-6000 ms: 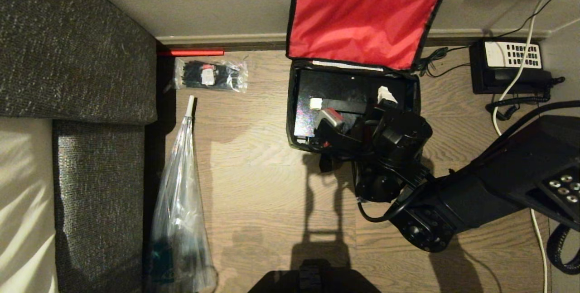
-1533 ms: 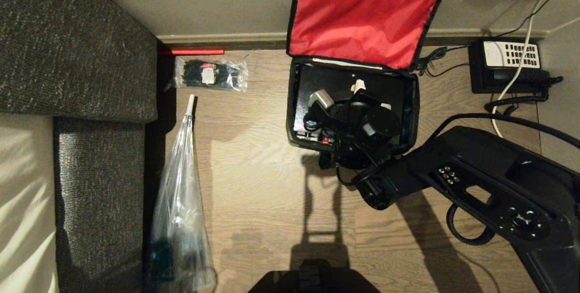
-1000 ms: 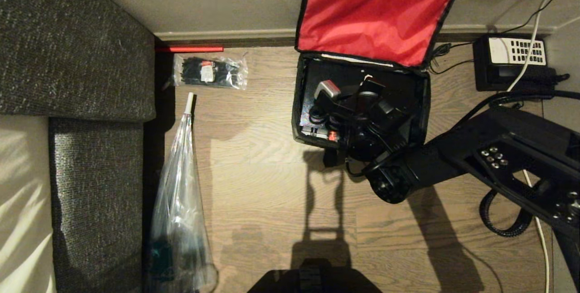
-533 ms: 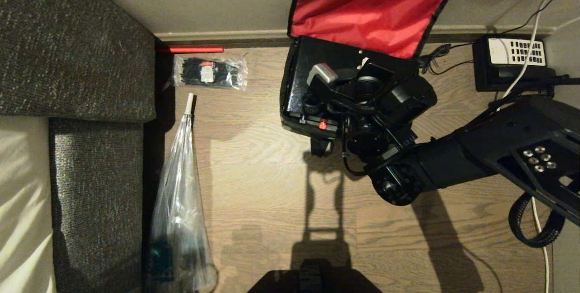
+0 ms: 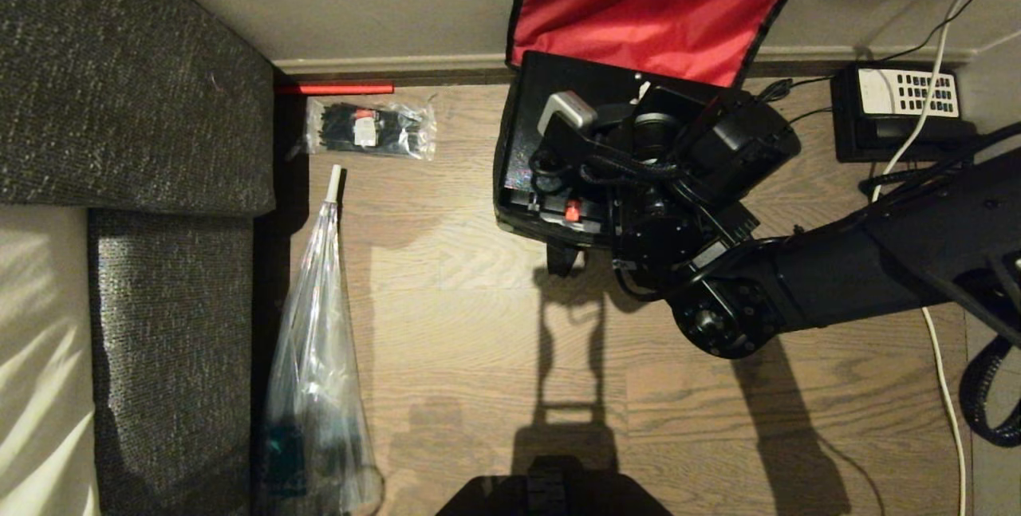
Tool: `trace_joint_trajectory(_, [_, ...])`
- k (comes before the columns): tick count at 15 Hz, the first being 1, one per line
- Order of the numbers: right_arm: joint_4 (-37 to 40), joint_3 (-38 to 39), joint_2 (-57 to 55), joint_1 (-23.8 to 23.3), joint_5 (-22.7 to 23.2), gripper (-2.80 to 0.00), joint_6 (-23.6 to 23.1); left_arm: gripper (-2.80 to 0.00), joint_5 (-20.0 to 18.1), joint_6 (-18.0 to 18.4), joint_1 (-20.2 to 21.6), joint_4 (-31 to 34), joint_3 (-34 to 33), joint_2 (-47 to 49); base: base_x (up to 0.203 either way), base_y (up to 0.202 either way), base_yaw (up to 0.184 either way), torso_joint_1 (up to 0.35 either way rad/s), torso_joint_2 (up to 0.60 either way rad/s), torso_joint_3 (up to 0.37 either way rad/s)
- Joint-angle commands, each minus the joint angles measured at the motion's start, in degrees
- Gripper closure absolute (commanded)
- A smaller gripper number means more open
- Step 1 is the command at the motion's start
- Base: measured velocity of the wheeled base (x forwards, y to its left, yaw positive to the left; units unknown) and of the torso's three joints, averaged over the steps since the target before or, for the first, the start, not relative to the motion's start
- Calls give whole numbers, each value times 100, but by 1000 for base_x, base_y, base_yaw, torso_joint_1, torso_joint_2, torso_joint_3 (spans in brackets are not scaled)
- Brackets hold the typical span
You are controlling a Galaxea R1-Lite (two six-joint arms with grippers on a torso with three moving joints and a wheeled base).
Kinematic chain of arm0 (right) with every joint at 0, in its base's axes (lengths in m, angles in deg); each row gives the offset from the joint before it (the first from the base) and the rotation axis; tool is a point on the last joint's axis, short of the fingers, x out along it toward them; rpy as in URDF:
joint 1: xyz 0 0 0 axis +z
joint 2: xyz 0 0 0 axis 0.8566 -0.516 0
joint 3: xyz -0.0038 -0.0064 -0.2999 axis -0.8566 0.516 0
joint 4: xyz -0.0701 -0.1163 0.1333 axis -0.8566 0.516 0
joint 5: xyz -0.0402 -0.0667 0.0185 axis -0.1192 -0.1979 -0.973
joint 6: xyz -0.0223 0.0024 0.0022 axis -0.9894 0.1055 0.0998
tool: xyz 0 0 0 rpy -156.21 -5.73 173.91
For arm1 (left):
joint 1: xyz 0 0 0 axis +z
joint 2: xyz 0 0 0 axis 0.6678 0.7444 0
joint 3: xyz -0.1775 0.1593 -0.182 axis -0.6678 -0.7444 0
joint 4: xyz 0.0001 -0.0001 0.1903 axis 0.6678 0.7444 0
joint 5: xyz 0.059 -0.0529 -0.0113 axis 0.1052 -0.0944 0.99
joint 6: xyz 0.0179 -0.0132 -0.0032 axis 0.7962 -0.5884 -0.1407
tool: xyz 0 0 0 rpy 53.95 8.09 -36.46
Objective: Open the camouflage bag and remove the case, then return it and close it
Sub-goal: Lift the black box
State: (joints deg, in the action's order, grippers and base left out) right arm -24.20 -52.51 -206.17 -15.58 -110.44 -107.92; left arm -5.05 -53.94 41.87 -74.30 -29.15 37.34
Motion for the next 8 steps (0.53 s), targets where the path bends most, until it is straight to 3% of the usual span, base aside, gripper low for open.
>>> trace_joint_trajectory(1, [82, 7, 368, 7, -20, 0, -54, 0, 2, -4, -1, 2, -1, -2, 0, 0, 0, 0, 0, 0])
trace_joint_trajectory(8, [506, 32, 820, 15, -12, 0, -64, 0, 2, -4, 1, 2, -1, -5, 0, 0, 0, 0, 0, 0])
